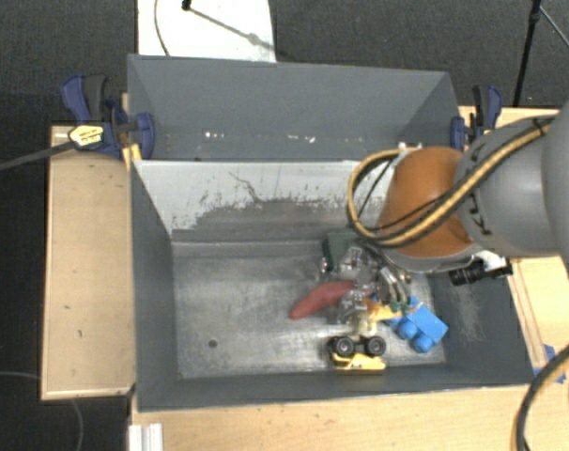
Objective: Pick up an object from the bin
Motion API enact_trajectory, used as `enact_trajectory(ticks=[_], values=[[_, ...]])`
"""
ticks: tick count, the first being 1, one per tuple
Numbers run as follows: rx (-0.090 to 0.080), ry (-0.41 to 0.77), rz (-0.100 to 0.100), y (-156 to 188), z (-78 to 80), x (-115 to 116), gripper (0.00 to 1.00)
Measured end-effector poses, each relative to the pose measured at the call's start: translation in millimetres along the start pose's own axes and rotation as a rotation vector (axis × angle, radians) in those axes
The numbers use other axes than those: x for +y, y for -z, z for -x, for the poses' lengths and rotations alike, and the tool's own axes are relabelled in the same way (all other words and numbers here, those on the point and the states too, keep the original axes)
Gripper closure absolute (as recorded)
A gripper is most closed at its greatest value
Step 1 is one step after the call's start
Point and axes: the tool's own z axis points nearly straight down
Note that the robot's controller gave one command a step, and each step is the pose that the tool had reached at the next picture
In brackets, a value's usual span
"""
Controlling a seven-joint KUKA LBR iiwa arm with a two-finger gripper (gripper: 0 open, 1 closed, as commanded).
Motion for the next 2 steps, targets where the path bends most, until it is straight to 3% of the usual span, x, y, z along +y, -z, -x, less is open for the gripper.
enact_trajectory(ticks=[1,2], values=[[0.000,0.000,0.000,-0.1,0.0,0.0,1.00],[-0.002,0.071,-0.001,148.0,10.0,28.8,1.00]])
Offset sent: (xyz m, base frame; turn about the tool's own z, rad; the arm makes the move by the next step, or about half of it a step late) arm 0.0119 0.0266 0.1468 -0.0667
